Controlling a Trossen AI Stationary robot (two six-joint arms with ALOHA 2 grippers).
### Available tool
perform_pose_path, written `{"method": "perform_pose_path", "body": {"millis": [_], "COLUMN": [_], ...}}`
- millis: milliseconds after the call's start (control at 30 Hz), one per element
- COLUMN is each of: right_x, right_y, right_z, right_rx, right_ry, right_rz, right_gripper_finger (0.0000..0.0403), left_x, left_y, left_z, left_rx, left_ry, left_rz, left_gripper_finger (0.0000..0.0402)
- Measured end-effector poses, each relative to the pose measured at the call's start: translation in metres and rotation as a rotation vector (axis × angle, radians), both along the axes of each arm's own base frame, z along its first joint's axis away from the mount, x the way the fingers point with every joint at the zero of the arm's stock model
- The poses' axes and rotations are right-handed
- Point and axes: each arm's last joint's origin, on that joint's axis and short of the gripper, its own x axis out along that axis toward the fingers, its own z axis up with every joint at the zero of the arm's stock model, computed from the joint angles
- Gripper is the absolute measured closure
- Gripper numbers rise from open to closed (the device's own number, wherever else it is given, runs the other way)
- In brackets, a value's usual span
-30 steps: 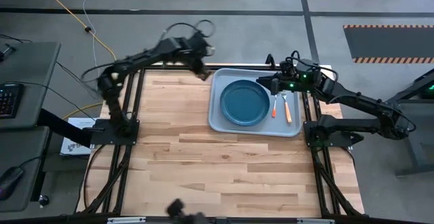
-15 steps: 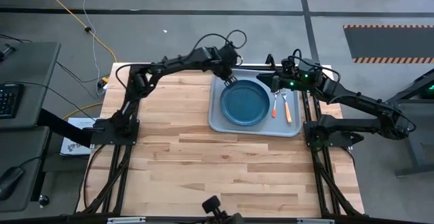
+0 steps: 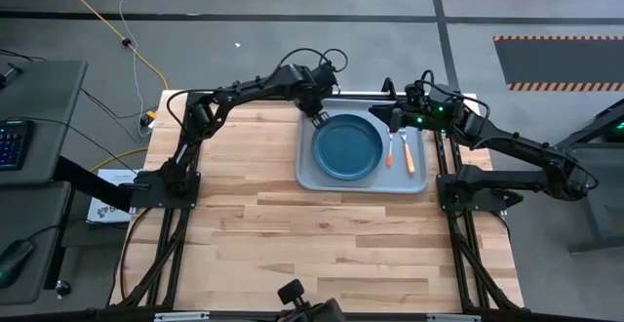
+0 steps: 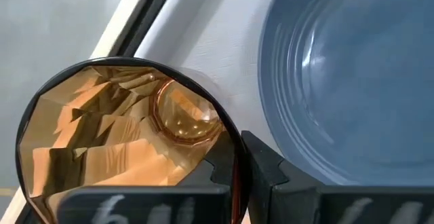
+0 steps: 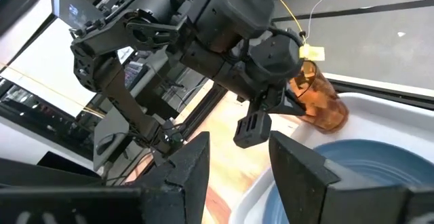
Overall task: Pick and place plate/cup/fork/spoon on tray
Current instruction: Put the brown cup on the blue tray to the top left of the blue plate, then return to Home Position
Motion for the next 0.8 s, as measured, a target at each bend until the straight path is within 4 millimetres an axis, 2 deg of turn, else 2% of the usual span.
{"method": "perform_pose_path", "body": {"millis": [133, 267, 733, 800], "right_x": [0.0002, 0.0004, 0.0004, 0.0004], "right_y": [-0.0001, -0.0003, -0.0003, -0.0003], "right_z": [0.0011, 0.0025, 0.0025, 0.0025], "right_rx": [-0.007, -0.016, -0.018, -0.024], "right_ry": [-0.01, -0.022, -0.021, -0.019], "right_rz": [0.0, 0.0, 0.0, 0.001], "right_gripper_finger": [0.0259, 0.0259, 0.0259, 0.0259], "left_x": [-0.0054, -0.0043, 0.0022, 0.0024], "left_y": [-0.0011, -0.0003, -0.0064, -0.0056], "left_z": [-0.0016, -0.0011, 0.0003, 0.0062], "left_rx": [-0.004, 0.005, -0.016, -0.012], "left_ry": [0.064, 0.051, 0.003, -0.007], "left_rz": [0.001, 0.005, -0.038, -0.034], "left_gripper_finger": [0.04, 0.0393, 0.0297, 0.0278]}}
